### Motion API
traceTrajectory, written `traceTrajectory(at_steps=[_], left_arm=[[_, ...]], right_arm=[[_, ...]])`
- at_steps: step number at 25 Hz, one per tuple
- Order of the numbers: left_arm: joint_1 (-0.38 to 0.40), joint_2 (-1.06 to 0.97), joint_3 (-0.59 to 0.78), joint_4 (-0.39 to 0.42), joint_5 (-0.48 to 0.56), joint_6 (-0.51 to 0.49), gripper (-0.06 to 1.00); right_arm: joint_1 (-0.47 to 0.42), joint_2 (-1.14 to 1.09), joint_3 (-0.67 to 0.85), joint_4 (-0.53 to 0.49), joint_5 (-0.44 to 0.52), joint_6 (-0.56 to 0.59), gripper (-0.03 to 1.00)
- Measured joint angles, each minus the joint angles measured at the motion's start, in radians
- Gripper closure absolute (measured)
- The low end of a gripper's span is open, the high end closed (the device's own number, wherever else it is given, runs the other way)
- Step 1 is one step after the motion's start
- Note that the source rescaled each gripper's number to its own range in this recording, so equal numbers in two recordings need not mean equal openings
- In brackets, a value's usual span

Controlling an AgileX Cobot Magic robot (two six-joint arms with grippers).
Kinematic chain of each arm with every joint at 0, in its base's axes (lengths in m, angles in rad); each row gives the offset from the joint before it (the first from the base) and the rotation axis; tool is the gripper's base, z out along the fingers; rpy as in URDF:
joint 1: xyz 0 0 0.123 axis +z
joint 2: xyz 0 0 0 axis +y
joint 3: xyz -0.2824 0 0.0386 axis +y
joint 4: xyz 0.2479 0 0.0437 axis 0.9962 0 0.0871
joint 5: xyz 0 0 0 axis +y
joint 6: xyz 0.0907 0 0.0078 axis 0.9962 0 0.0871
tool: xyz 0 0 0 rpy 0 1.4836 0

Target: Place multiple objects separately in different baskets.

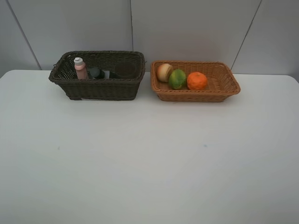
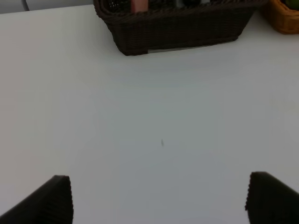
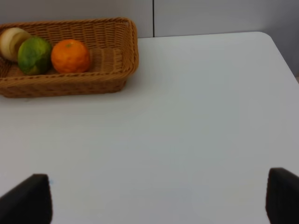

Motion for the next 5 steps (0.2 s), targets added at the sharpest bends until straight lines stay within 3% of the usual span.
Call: traceTrajectory(at_steps=[5], left_arm=[[0.042, 0.000, 0.000, 0.000, 0.000, 0.000, -0.02]], right_arm=[[0.000, 0.000, 0.000, 0.000, 0.000, 0.000, -0.02]])
